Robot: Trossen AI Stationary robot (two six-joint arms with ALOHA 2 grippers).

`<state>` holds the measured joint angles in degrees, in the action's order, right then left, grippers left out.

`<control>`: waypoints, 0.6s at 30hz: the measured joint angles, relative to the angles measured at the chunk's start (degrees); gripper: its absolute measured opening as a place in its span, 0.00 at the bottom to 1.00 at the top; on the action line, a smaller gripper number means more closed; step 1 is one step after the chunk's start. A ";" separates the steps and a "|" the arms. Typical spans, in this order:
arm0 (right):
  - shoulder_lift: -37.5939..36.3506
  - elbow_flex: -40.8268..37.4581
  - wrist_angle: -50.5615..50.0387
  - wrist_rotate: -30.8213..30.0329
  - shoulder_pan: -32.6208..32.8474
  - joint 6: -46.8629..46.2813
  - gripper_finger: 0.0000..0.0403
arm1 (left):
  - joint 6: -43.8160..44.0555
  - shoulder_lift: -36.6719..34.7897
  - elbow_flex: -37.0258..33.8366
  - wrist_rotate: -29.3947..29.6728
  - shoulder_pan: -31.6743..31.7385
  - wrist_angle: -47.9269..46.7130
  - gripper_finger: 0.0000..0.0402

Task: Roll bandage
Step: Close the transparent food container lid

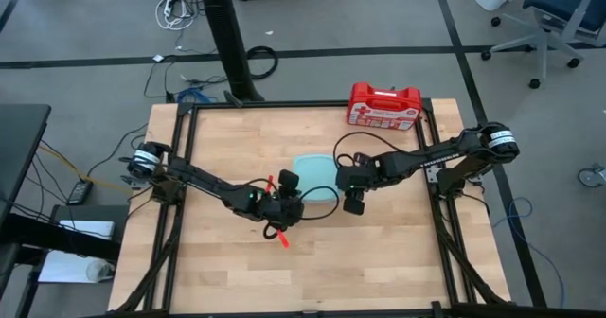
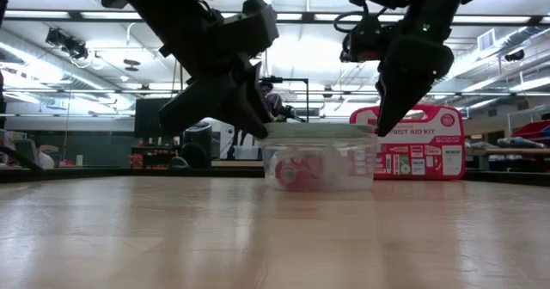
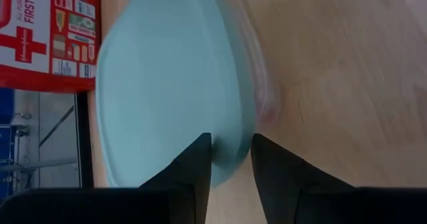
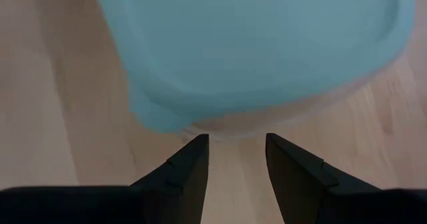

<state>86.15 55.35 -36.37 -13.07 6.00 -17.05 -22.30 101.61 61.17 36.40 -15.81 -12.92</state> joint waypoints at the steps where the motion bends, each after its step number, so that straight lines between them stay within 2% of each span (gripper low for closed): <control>1: 0.00 0.00 0.66 0.62 0.00 0.42 0.37 | 0.00 0.02 0.00 0.01 0.01 0.25 0.28; 11: 0.00 0.00 4.40 3.83 0.42 1.85 0.37 | -0.18 0.01 0.00 0.00 0.11 1.94 0.28; 18: -1.47 0.24 -2.83 2.62 0.68 -1.31 0.37 | -0.05 0.00 0.00 0.01 0.11 2.13 0.28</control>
<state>84.68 55.59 -39.19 -10.45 6.68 -18.35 -22.35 101.60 61.17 36.41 -15.70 -10.79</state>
